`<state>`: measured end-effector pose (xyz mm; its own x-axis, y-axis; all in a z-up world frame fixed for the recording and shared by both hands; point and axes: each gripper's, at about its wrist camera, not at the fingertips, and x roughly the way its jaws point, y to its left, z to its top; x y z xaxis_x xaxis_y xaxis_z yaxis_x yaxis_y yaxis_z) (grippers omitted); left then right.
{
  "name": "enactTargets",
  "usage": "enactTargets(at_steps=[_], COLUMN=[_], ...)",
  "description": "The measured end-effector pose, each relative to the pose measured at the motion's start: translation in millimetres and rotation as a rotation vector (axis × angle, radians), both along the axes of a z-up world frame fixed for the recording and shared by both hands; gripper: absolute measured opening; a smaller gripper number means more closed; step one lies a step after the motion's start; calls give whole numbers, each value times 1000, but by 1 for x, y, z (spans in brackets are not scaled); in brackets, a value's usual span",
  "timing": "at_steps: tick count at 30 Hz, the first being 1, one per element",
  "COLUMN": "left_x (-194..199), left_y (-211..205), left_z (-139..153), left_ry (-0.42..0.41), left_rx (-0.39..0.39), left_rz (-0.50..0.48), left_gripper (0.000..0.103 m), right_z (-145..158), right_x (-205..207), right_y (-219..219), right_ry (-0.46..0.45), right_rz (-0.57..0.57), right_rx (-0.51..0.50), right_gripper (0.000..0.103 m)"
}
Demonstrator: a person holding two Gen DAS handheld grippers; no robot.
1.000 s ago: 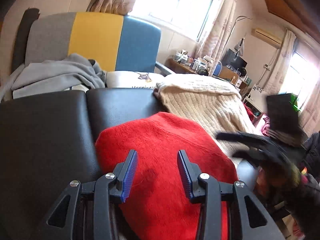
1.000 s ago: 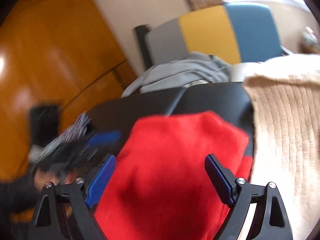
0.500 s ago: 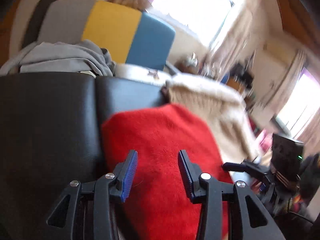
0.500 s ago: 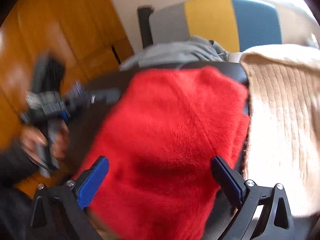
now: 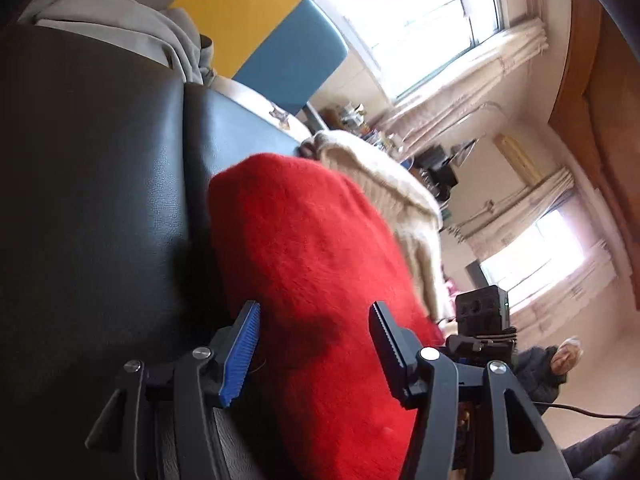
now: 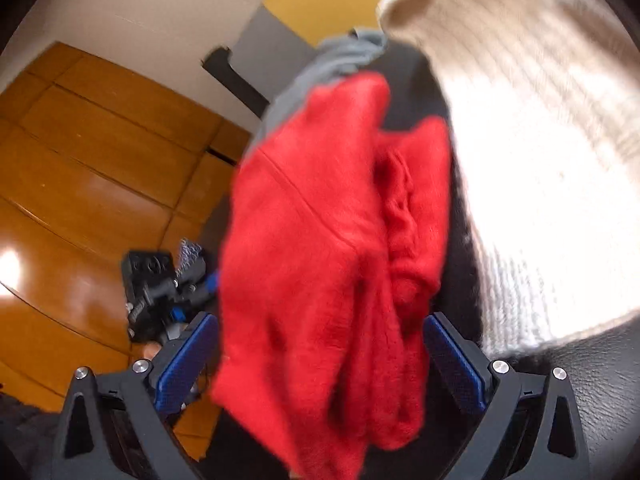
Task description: Fold clothes
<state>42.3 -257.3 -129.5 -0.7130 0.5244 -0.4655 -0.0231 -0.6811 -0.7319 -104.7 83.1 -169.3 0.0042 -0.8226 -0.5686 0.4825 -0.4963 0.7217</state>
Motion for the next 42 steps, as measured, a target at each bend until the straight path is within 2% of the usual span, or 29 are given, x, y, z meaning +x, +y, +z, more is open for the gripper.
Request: enactTargets(at_steps=[1,3,10,11,14,15,17,19,21,25,28,33,36,39,42], left_x=[-6,-12,6,10,23,28,36,45,54,109,165,252,292,317,333], left_y=[-1,-5,-2,-2,-2,-2,-2,-2,-2,-35,-77,-156,-200,-246,-293], left_z=[-4,-13,-4,-2,3,5,9,13,17,39,60,101,125,135,126], left_ry=[-13,-36,13,19,36,41,52,64,75,147,225,335,383,371,274], left_rx=[0,57,57,59,64,65,68,72,75,76,74,-27,-95,-134,-150], left_rz=[6,7,22,24,31,33,38,42,47,144,292,558,686,818,960], left_gripper=[59,65,74,73,46,41,37,36,36,36,36,36,36,37,37], right_z=[-1,-1,-2,-1,2,3,8,12,16,36,53,93,119,136,134], right_x=[-3,-11,-29,-27,-19,-15,-7,3,16,43,65,116,141,161,176], right_y=[-4,-12,-34,-35,-42,-46,-54,-64,-78,-145,-208,-352,-429,-504,-579], right_ry=[17,24,10,21,78,106,146,119,87,85,101,173,206,211,188], right_rz=[-16,-54,-138,-121,-88,-85,-69,-38,4,157,295,560,674,742,783], right_rx=[-4,-16,7,15,73,106,162,151,122,14,-53,-139,-191,-207,-170], right_gripper=[103,103,103,103,103,98,91,81,79,78,78,78,78,78,78])
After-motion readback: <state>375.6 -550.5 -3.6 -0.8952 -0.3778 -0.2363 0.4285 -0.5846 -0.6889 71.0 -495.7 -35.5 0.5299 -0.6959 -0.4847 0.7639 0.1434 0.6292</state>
